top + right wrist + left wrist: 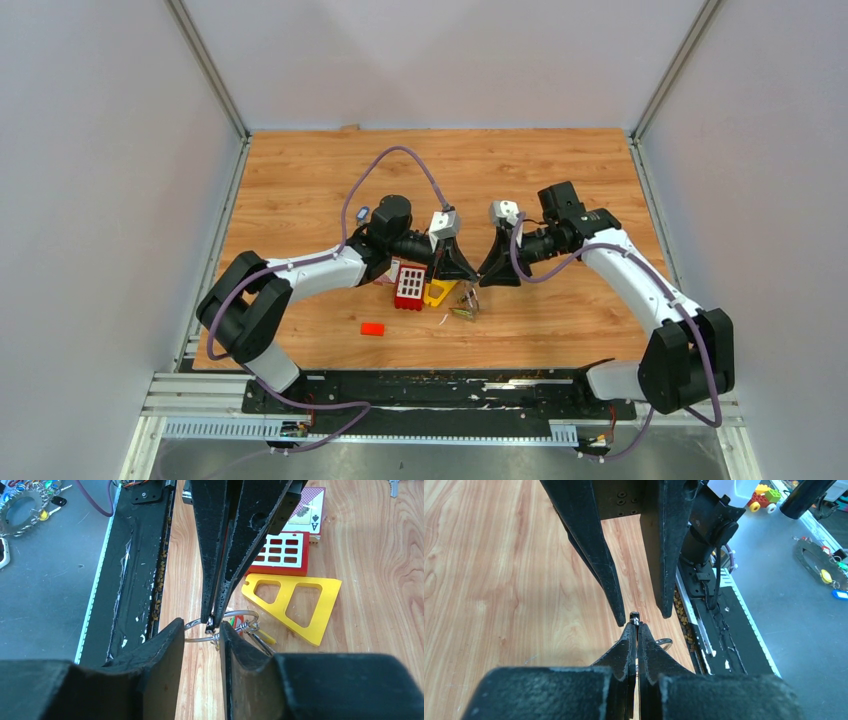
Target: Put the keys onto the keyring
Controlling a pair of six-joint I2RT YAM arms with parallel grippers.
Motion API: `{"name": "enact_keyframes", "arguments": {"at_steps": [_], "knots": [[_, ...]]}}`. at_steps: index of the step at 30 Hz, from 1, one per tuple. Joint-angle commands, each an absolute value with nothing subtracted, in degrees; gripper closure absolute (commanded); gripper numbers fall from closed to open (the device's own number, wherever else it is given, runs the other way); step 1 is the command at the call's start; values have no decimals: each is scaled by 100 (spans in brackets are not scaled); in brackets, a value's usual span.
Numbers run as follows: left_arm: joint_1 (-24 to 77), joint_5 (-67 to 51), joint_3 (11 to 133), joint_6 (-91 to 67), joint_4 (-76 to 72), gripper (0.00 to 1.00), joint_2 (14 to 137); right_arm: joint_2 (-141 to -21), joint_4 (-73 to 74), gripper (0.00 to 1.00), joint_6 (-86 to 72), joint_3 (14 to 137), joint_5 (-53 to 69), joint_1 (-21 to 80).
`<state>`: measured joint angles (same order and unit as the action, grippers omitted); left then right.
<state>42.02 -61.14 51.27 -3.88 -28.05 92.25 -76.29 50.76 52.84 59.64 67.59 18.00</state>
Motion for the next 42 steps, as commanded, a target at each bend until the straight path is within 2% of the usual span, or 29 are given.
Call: {"name": "enact_keyframes", "arguments": {"at_steps": [1, 9, 12, 20, 24, 26, 28, 31, 37, 42], "knots": [[4232, -6126, 5192, -320, -3011, 100, 8973, -7705, 5074, 70, 5420, 6148, 6967, 1887], [4228, -6116, 5172, -321, -3033, 100, 8991, -7751, 4951, 100, 5291, 6158, 6901, 1898], [4232, -6147, 5176, -285, -2992, 100, 9008, -7662, 4833, 100, 5221, 6121, 6793, 1890], [4228, -6132, 5378, 667, -1851, 70, 8954, -7329, 4543, 100, 5063, 5992, 6696, 1890], [4228, -6050, 5483, 1145, -1350, 61, 8947, -7169, 4414, 100, 4983, 5919, 6645, 1883], [4228, -6039, 5493, 1263, -1266, 59, 8954, -7165, 4444, 100, 4997, 5920, 6657, 1889], [4228, -6069, 5513, 1319, -1242, 62, 8964, -7211, 4548, 100, 5096, 5944, 6693, 1890], [4227, -6121, 5598, 1437, -1118, 78, 8992, -7294, 4696, 100, 5220, 6000, 6677, 1890], [4235, -6184, 5686, 1430, -1110, 96, 9061, -7339, 4666, 100, 5183, 6023, 6690, 1890], [4228, -6228, 5643, 1258, -1313, 97, 9096, -7347, 4645, 100, 5159, 5994, 6671, 1889]]}}
